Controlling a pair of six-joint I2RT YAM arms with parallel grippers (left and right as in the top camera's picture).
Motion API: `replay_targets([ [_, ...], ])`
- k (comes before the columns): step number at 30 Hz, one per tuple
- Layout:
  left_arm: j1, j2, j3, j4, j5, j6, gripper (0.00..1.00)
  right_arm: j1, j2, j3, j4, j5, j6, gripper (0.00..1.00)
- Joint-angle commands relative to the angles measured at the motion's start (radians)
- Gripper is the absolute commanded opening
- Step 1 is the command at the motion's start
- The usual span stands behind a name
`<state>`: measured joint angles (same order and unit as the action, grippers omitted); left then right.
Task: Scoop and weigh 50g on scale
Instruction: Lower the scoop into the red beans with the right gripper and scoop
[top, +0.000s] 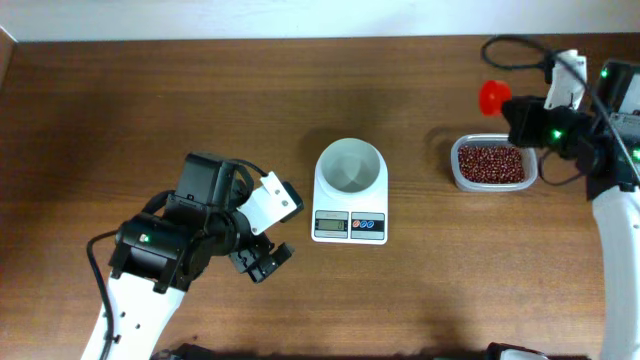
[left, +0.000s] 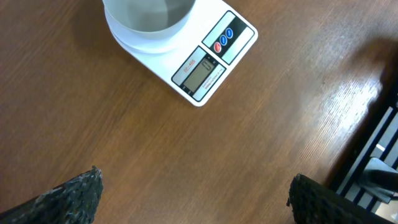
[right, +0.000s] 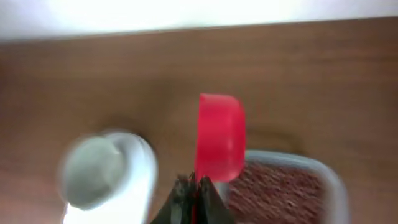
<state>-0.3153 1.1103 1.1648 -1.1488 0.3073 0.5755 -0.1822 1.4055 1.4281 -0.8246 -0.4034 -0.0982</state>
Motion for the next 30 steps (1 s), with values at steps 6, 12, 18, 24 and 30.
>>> replay_targets([
  [6,0.004,-0.011,0.018,-0.001,0.003,-0.013,0.99,0.020,0.010,-0.006,-0.165,0.246,-0.241,0.04],
  [12,0.004,-0.011,0.018,-0.001,0.003,-0.013,0.99,0.020,0.036,-0.039,-0.155,0.278,-0.235,0.04],
  [18,0.004,-0.011,0.018,-0.001,0.003,-0.013,0.99,0.018,0.160,-0.040,-0.144,0.313,-0.235,0.04],
  [24,0.004,-0.011,0.018,-0.001,0.003,-0.013,0.99,0.018,0.298,-0.040,-0.117,0.391,-0.234,0.04],
  [30,0.004,-0.011,0.018,-0.001,0.003,-0.013,0.99,0.018,0.341,-0.040,-0.109,0.442,-0.216,0.04],
])
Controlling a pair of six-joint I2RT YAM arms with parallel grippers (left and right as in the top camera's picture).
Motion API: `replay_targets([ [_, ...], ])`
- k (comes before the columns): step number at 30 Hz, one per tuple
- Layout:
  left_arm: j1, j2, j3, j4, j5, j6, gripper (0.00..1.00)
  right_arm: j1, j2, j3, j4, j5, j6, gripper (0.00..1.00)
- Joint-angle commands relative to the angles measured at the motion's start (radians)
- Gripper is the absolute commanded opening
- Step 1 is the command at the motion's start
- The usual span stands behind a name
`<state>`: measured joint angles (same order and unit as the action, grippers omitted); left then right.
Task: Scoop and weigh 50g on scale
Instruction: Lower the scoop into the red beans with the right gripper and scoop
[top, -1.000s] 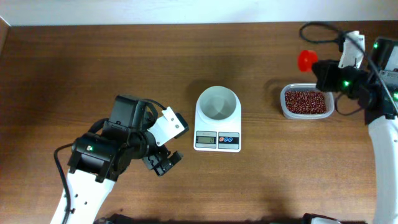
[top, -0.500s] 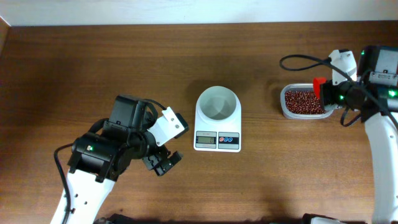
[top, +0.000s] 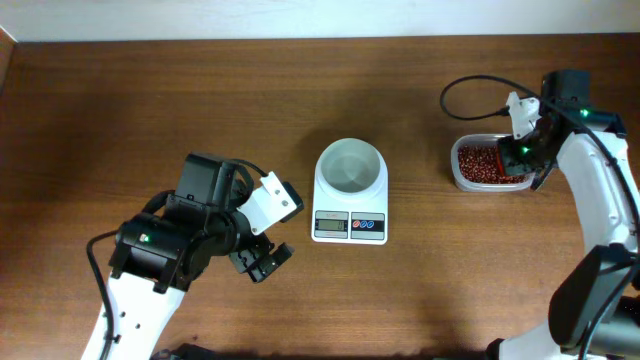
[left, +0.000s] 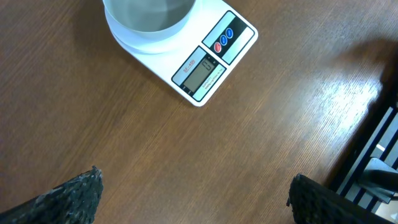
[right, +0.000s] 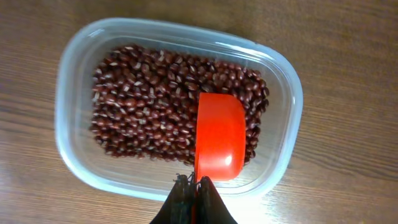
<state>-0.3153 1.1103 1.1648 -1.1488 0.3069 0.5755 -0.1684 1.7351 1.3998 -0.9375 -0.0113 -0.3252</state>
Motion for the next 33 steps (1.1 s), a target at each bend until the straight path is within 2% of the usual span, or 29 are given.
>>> replay_targets([
  [1,0.004,-0.011,0.018,-0.001,0.003,-0.013,0.99,0.005,0.015,-0.012,0.007,0.050,0.019,0.04],
  [5,0.004,-0.011,0.018,-0.001,0.003,-0.013,0.99,0.005,0.045,-0.016,0.010,0.022,0.019,0.04],
  [10,0.004,-0.011,0.018,-0.001,0.004,-0.013,0.99,0.005,0.078,-0.016,0.011,-0.160,0.019,0.04],
  [14,0.004,-0.011,0.018,-0.001,0.004,-0.013,0.99,0.005,0.084,-0.016,0.009,-0.166,0.029,0.04],
  [18,0.004,-0.011,0.018,-0.001,0.003,-0.013,0.99,0.003,0.085,-0.016,0.009,-0.170,0.100,0.04],
  [20,0.004,-0.011,0.018,-0.001,0.003,-0.013,0.99,-0.008,0.085,-0.016,0.009,-0.223,0.106,0.04],
  [33,0.004,-0.011,0.018,-0.001,0.003,-0.013,0.99,-0.215,0.103,-0.016,-0.028,-0.429,0.124,0.04],
])
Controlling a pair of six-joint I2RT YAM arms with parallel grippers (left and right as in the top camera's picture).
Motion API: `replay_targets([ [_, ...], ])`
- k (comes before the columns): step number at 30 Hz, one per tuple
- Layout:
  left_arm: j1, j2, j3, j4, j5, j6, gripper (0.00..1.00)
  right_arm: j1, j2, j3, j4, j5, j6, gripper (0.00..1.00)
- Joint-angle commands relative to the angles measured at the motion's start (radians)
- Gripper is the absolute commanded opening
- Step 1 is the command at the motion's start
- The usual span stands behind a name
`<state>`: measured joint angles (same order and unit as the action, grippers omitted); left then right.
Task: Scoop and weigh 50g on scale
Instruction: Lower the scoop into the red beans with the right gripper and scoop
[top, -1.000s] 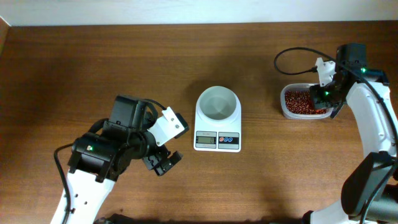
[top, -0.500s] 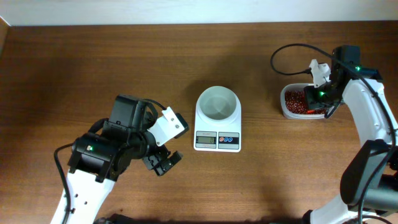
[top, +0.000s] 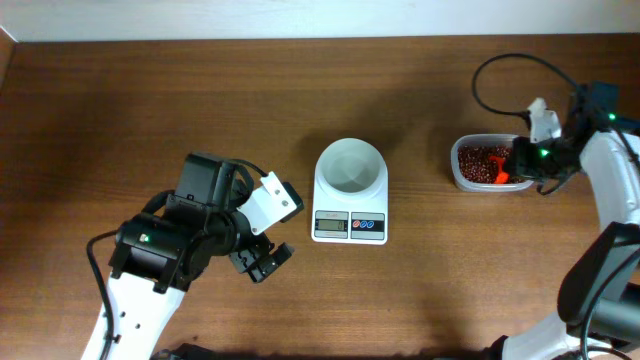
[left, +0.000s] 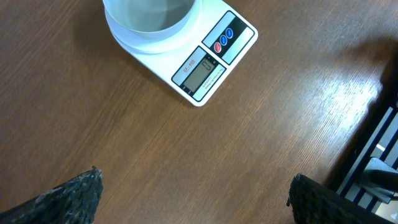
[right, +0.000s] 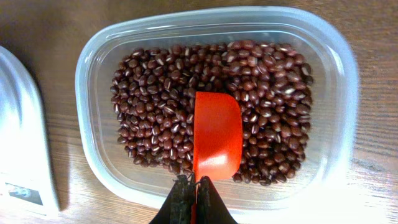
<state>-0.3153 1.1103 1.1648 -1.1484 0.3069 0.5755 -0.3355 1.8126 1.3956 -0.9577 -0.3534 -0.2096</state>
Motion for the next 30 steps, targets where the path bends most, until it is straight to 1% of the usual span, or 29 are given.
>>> replay_targets([
  [1,0.004,-0.011,0.018,-0.001,0.003,-0.013,0.99,-0.063,0.033,-0.012,-0.008,-0.114,0.008,0.04],
  [6,0.004,-0.011,0.018,-0.001,0.003,-0.013,0.99,-0.111,0.063,-0.012,-0.011,-0.199,0.008,0.04],
  [21,0.004,-0.011,0.018,-0.001,0.003,-0.013,0.99,-0.271,0.063,-0.012,-0.025,-0.483,-0.001,0.04],
  [30,0.004,-0.011,0.018,-0.001,0.003,-0.013,0.99,-0.308,0.063,-0.012,-0.049,-0.568,-0.003,0.04],
])
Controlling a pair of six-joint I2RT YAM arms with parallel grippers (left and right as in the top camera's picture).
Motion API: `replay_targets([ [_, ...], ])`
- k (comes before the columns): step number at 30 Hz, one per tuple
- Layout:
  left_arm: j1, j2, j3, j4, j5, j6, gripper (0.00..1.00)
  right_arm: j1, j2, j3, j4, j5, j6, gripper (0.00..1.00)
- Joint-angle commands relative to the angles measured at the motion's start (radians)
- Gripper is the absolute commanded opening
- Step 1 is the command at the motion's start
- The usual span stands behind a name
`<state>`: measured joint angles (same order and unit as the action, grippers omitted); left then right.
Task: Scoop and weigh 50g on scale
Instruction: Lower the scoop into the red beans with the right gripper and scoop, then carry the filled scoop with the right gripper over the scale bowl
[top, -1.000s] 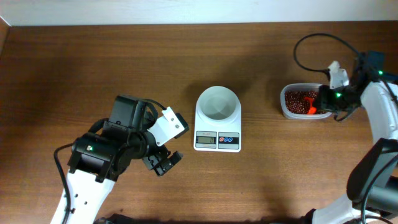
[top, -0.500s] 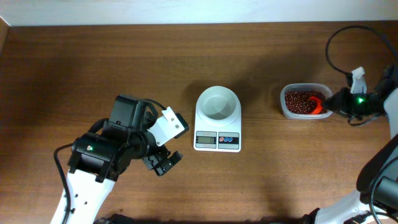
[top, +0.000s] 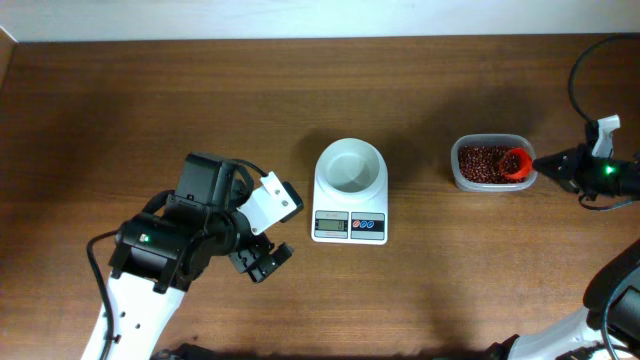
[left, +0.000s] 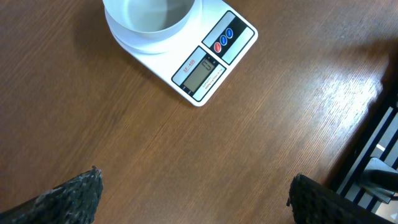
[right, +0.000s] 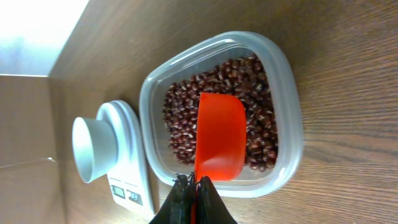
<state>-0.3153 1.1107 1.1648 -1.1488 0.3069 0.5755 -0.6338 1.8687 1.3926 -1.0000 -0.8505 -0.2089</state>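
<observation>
A red scoop (right: 219, 135) hangs over the clear tub of red beans (right: 180, 106), with my right gripper (right: 194, 186) shut on its handle. From overhead the scoop (top: 515, 162) is at the tub's (top: 458, 178) right end, and my right gripper (top: 543, 163) reaches in from the right. What the scoop holds does not show. The white scale (top: 350, 222) carries an empty white cup (top: 350, 165). My left gripper (top: 262, 262) stands open over bare wood, to the left of the scale and nearer the table's front edge. The scale (left: 214, 53) also shows in the left wrist view.
The scale's display (left: 199, 71) and its red and blue buttons (left: 222, 40) face the left arm. Wooden tabletop (top: 150, 100) stretches to the far left. A black cable (top: 580, 70) loops above the right arm at the right edge.
My right arm has drawn back to the right and its wrist has rolled. The scoop went from the tub's middle to its right end. The left arm has not moved.
The right gripper first held the red scoop behind the tub, toward the table's far edge. Then the scoop was over the beans, then low among them at the tub's middle. Now it is at the tub's right end. The left gripper stayed open throughout.
</observation>
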Motion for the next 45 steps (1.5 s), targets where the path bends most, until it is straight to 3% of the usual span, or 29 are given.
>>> replay_targets([
  [1,0.004,-0.011,0.018,-0.001,0.003,-0.013,0.99,-0.010,0.006,-0.009,-0.008,-0.084,-0.003,0.04],
  [31,0.004,-0.011,0.018,-0.001,0.004,-0.013,0.99,0.002,0.006,-0.009,-0.142,-0.359,-0.049,0.04],
  [45,0.004,-0.011,0.018,-0.001,0.003,-0.013,0.99,0.319,0.006,-0.008,-0.137,-0.434,-0.049,0.04],
])
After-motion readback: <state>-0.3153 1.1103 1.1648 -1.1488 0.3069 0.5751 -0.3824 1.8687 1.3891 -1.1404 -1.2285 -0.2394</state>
